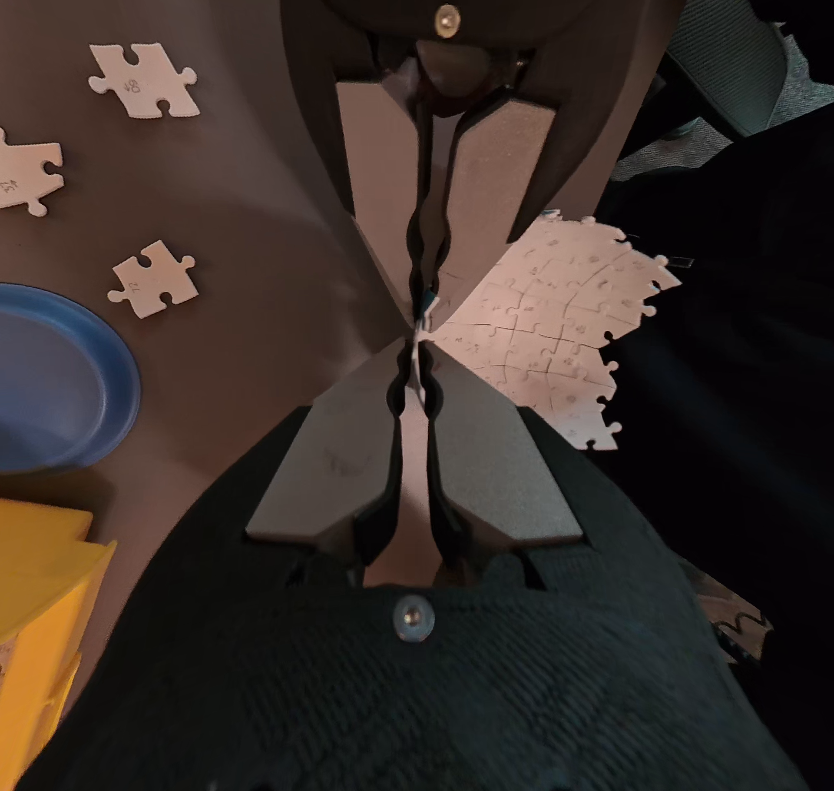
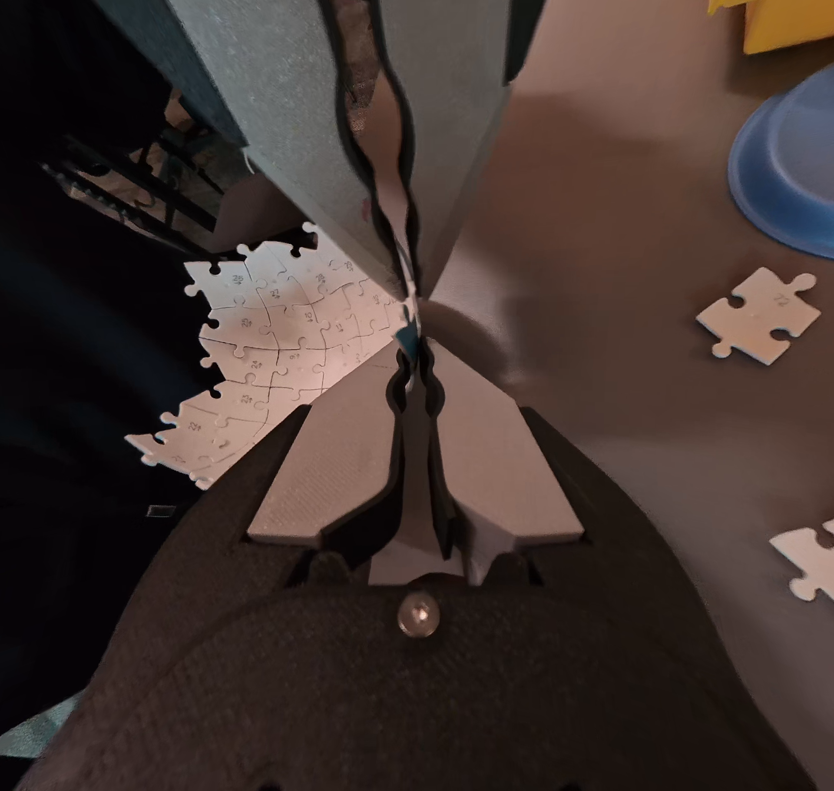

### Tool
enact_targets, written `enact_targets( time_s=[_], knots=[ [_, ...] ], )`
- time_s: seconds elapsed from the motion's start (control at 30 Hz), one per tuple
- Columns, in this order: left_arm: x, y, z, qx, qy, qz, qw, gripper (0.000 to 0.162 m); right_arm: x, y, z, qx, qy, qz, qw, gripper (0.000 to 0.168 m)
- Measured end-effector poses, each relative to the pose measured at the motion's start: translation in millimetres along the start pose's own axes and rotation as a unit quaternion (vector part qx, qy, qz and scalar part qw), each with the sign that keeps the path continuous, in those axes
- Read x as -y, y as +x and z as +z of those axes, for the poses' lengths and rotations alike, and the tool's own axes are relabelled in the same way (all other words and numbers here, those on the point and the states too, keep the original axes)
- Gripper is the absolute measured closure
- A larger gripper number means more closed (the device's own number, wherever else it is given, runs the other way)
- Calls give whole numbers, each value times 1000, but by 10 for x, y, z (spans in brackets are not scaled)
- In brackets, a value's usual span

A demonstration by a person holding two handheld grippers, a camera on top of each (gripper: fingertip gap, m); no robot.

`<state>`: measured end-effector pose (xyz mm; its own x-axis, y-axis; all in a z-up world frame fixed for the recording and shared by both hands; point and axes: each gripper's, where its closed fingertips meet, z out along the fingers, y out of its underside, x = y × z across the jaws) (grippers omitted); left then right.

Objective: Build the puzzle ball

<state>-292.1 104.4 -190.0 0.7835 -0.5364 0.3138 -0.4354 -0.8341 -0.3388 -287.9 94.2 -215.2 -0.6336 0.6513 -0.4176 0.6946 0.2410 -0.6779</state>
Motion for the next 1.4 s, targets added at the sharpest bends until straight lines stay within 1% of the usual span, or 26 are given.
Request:
enact_targets(
  time_s=[0.1, 0.23, 0.37, 0.53, 0.6, 0.83, 0.9, 1.07, 1.17, 1.4],
  knots=[
    [-33, 41, 43, -8, -12, 3, 1000, 161, -15, 27, 10, 3, -2, 18, 1000, 168],
    [-42, 51, 82, -14, -17, 2, 1000, 162, -13, 25, 8, 2, -1, 17, 1000, 168],
    [-40, 35, 90, -6, -24, 5, 1000, 162, -20, 30, 7, 3, 1, 20, 1000, 168],
    [-6, -8, 17, 14, -13, 10, 1000, 162, -23, 29, 2, 6, 2, 23, 1000, 168],
    [-37, -21, 36, 11, -23, 3, 1000, 158, -26, 26, 6, 5, 0, 22, 1000, 168],
    [-40, -25, 61, 12, -36, 9, 999, 160, -37, 15, 10, 7, 0, 22, 1000, 168],
    [-27, -69, 48, 26, -36, 10, 999, 157, -30, 12, 5, 7, 1, 20, 1000, 168],
    [-51, -32, 81, 15, -51, 14, 999, 156, -27, 15, -2, 5, 3, 19, 1000, 168],
    [-76, -32, 119, 12, -61, 13, 998, 161, -26, 12, -5, 5, 3, 18, 1000, 168],
    [-82, -36, 120, 10, -59, 5, 998, 162, -17, 11, 9, 7, 14, 22, 1000, 168]
  ],
)
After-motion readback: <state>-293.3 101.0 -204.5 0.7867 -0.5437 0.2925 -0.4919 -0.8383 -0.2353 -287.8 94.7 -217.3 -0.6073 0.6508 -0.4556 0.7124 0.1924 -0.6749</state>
